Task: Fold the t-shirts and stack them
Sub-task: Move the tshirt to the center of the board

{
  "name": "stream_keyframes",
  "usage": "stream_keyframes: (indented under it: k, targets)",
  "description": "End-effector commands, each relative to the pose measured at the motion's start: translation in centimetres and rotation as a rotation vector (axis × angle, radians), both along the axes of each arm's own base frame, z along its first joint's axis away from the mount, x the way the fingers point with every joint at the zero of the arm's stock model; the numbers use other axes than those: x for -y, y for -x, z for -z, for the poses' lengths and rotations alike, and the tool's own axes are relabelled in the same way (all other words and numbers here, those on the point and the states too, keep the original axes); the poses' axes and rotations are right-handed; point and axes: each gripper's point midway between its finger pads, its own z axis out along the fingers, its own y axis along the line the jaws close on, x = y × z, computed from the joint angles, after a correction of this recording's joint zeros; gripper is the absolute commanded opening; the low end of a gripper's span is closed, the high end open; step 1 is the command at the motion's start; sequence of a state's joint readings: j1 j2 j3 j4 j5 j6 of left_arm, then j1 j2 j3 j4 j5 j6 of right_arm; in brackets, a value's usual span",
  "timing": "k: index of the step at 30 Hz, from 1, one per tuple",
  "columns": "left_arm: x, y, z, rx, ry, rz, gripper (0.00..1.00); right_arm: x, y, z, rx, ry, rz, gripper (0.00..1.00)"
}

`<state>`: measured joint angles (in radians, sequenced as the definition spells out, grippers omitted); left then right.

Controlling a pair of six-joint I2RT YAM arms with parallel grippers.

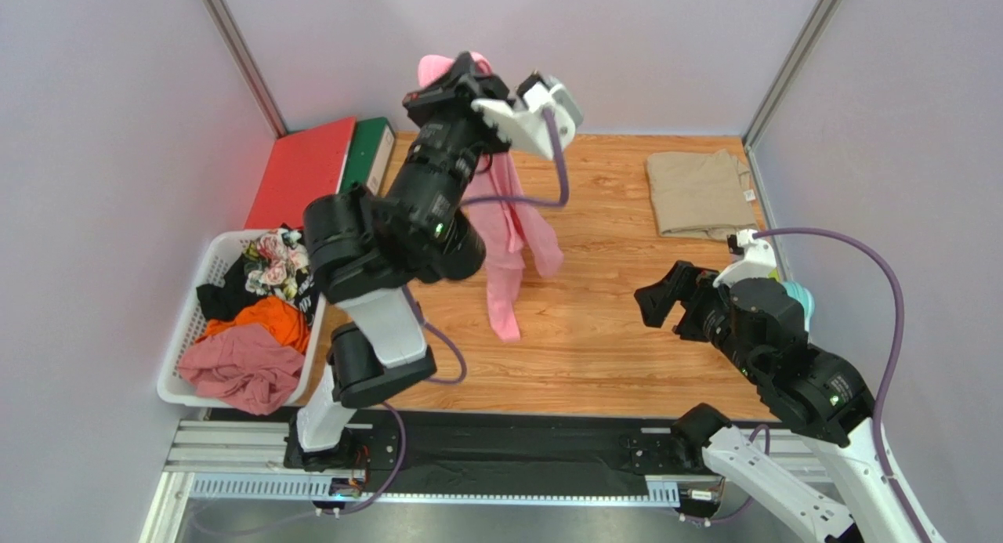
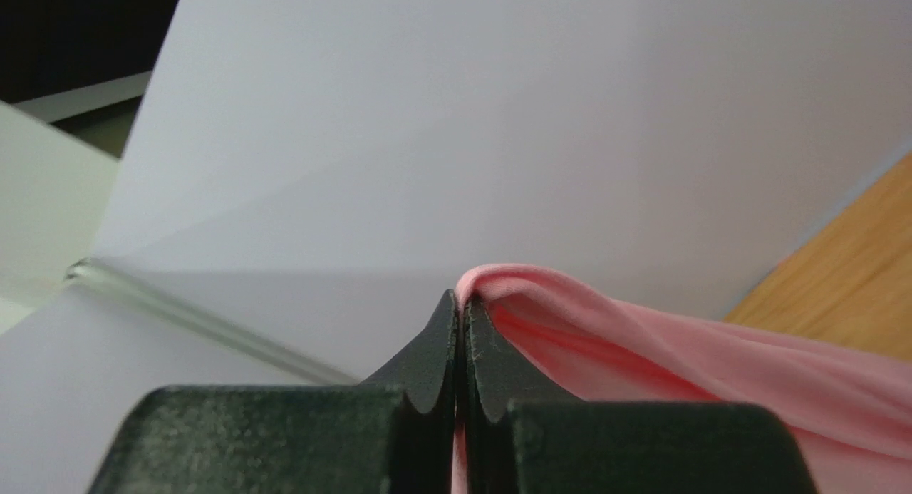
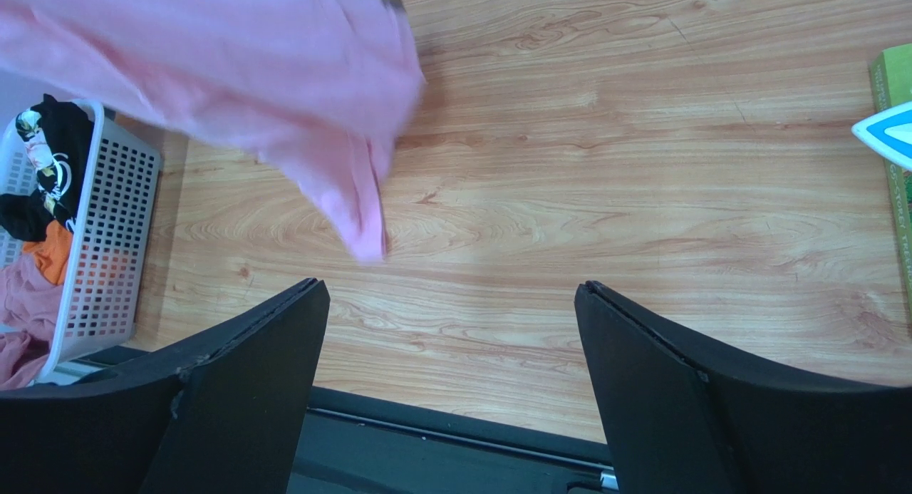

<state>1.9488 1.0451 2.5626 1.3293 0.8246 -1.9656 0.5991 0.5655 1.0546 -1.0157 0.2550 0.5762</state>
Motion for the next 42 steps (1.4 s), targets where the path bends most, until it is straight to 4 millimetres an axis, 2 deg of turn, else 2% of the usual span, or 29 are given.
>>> stream_keyframes:
  k: [1,3,4,6,8,9,10,11,12,13,14,15,16,17,18,19,21,24,26,27,28,29,30,31,32,34,35,37,42]
  targets:
    - [5.1,12.2,0.6,-0.36,0.656,0.483,0.0,-0.4,0.0,0.0,0.002,-0.019,-0.012,0.92]
    - [8.2,17.7,0.5,-0.414,0.655,0.626,0.0,-0.7,0.0,0.4,-0.011,-0.029,-0.016,0.92]
    - [9.6,19.2,1.1,-0.424,0.644,0.651,0.0,-0.8,-0.1,0.4,-0.011,-0.033,-0.016,0.92]
    - [9.4,21.9,0.7,-0.45,0.68,0.719,0.0,-1.1,0.0,0.4,-0.019,-0.045,-0.024,0.92]
    - [7.0,21.9,-0.1,-0.438,0.725,0.668,0.0,-1.2,0.0,0.3,-0.019,-0.051,-0.03,0.92]
    - [5.9,23.6,-0.5,-0.461,0.738,0.695,0.0,-1.3,0.0,0.4,-0.023,-0.048,-0.032,0.92]
    - [4.0,23.6,-0.2,-0.48,0.737,0.635,0.0,-1.3,0.0,0.5,-0.022,-0.046,-0.035,0.92]
    - [1.8,25.0,-1.2,-0.506,0.735,0.696,0.0,-1.5,0.0,0.6,-0.03,-0.042,-0.044,0.92]
    - [0.9,25.1,-1.0,-0.504,0.71,0.699,0.0,-1.6,-0.1,0.7,-0.033,-0.041,-0.047,0.92]
    - [-1.5,23.1,-0.8,-0.605,0.858,0.63,0.0,-2.0,-0.2,0.8,-0.043,-0.043,-0.061,0.92]
    - [-6.0,18.7,0.4,-0.555,0.772,0.541,0.0,-2.3,-0.3,0.9,-0.053,-0.042,-0.069,0.92]
    - [-7.6,17.2,1.8,-0.549,0.761,0.499,0.0,-2.5,-0.4,0.6,-0.05,-0.048,-0.076,0.92]
    - [-10.1,15.0,4.6,-0.68,1.056,0.436,0.0,-2.8,-0.4,0.5,-0.055,-0.052,-0.086,0.92]
    - [-12.5,13.2,6.3,-0.525,0.783,0.341,0.0,-2.9,-0.3,0.4,-0.055,-0.059,-0.088,0.92]
    - [-14.1,12.2,7.6,-0.541,0.875,0.257,0.0,-2.9,-0.3,0.3,-0.05,-0.066,-0.089,0.92]
    - [-15.3,11.3,8.9,-0.568,0.943,0.219,0.0,-2.9,-0.3,0.2,-0.051,-0.072,-0.089,0.92]
    - [-15.9,10.6,9.1,-0.582,1.052,0.22,0.0,-2.8,-0.1,0.1,-0.042,-0.079,-0.086,0.92]
    - [-20.0,7.4,8.4,-0.467,1.071,0.156,0.0,-2.8,-0.1,0.2,-0.048,-0.087,-0.08,0.92]
    - [-21.0,6.1,8.4,-0.474,1.095,0.15,0.0,-2.7,-0.1,0.1,-0.044,-0.09,-0.075,0.92]
    - [-23.3,4.0,9.1,-0.467,1.099,0.09,0.0,-2.7,-0.2,0.1,-0.044,-0.087,-0.075,0.92]
    - [-23.6,3.5,10.6,-0.518,1.113,0.033,0.0,-2.7,-0.2,-0.2,-0.04,-0.089,-0.072,0.92]
    - [-21.2,2.8,12.0,-0.615,1.057,0.08,0.0,-2.7,-0.3,-0.1,-0.042,-0.084,-0.071,0.92]
    - [-22.5,1.2,13.9,-0.623,1.041,-0.041,0.0,-2.6,-0.2,-0.1,-0.047,-0.078,-0.072,0.92]
    - [-21.7,0.5,16.1,-0.684,0.992,-0.051,0.0,-2.5,-0.2,-0.2,-0.046,-0.075,-0.069,0.92]
    - [-19.2,0.4,17.0,-0.74,0.949,0.012,0.0,-2.5,-0.2,-0.5,-0.045,-0.072,-0.069,0.92]
    - [-18.1,-0.9,19.3,-0.793,0.9,-0.021,0.0,-2.1,0.0,-0.6,-0.039,-0.066,-0.058,0.92]
    - [-15.3,-0.7,20.2,-0.859,0.844,0.044,0.0,-1.9,0.0,-0.7,-0.033,-0.065,-0.054,0.92]
    - [-12.7,-1.1,22.3,-0.952,0.791,0.096,0.0,-1.6,0.0,-0.7,-0.032,-0.061,-0.043,0.92]
    - [-8.5,-2.3,23.9,-1.061,0.657,0.156,0.0,-1.6,0.2,0.6,-0.058,-0.049,-0.043,0.92]
